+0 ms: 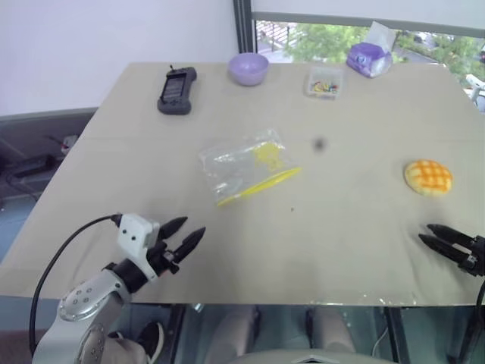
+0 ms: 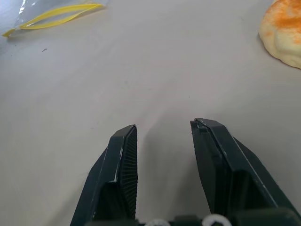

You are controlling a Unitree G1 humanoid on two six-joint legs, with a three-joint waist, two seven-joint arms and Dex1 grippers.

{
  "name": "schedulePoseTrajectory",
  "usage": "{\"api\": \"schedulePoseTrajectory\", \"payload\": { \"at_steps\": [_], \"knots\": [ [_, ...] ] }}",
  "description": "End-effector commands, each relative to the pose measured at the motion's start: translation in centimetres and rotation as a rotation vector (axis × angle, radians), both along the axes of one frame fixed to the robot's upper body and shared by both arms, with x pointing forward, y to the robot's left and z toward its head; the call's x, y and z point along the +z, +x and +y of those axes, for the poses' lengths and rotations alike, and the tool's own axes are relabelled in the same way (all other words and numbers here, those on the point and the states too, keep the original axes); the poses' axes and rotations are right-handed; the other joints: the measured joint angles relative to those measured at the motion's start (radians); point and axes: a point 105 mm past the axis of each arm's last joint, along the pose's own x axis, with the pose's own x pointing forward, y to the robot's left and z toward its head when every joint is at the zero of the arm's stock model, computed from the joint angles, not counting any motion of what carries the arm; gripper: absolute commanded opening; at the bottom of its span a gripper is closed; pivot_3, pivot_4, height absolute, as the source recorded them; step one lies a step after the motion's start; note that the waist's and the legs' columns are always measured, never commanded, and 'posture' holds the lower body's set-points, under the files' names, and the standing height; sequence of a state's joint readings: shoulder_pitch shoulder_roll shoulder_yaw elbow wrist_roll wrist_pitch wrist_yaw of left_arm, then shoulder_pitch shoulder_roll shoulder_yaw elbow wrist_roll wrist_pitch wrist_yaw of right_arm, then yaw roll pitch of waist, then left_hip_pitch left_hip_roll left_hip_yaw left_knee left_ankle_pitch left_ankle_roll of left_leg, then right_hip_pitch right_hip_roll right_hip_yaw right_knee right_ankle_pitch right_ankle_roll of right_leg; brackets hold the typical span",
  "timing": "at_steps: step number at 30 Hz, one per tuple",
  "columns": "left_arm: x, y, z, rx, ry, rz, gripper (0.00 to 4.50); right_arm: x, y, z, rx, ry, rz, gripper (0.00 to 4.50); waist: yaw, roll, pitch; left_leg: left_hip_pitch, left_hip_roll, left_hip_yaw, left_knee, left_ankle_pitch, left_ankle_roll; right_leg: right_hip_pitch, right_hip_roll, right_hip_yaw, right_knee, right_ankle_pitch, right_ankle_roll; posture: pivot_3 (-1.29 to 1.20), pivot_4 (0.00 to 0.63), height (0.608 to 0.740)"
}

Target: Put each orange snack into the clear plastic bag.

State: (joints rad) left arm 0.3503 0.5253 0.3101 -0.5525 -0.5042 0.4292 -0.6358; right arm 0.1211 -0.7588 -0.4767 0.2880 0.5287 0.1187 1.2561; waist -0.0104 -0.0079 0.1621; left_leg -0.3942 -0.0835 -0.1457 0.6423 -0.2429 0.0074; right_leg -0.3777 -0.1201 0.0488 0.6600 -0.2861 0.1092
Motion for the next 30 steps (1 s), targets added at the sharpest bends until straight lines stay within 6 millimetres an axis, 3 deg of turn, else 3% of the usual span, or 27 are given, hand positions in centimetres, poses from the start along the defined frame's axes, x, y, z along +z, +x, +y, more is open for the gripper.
{"api": "schedulePoseTrajectory", "payload": {
  "at_steps": [1, 30],
  "knots": [
    [0.75, -0.11, -0.08, -0.016, 0.018, -0.039, 2.72, 1.27, 0.32, -0.36, 0.000, -0.015, -0.059, 1.96, 0.000, 0.000, 0.000, 0.000, 0.000, 0.000, 0.000, 0.000, 0.000, 0.000, 0.000, 0.000, 0.000, 0.000, 0.000, 0.00, 0.150, 0.740],
    [0.55, -0.08, 0.11, -0.007, 0.038, -0.051, 2.72, 1.92, 1.18, -0.13, 0.021, -0.025, -0.091, 1.96, 0.001, 0.000, 0.000, 0.000, 0.000, 0.000, 0.000, 0.000, 0.000, 0.000, 0.000, 0.000, -0.001, 0.000, 0.000, 0.00, 0.150, 0.740]
  ]
}}
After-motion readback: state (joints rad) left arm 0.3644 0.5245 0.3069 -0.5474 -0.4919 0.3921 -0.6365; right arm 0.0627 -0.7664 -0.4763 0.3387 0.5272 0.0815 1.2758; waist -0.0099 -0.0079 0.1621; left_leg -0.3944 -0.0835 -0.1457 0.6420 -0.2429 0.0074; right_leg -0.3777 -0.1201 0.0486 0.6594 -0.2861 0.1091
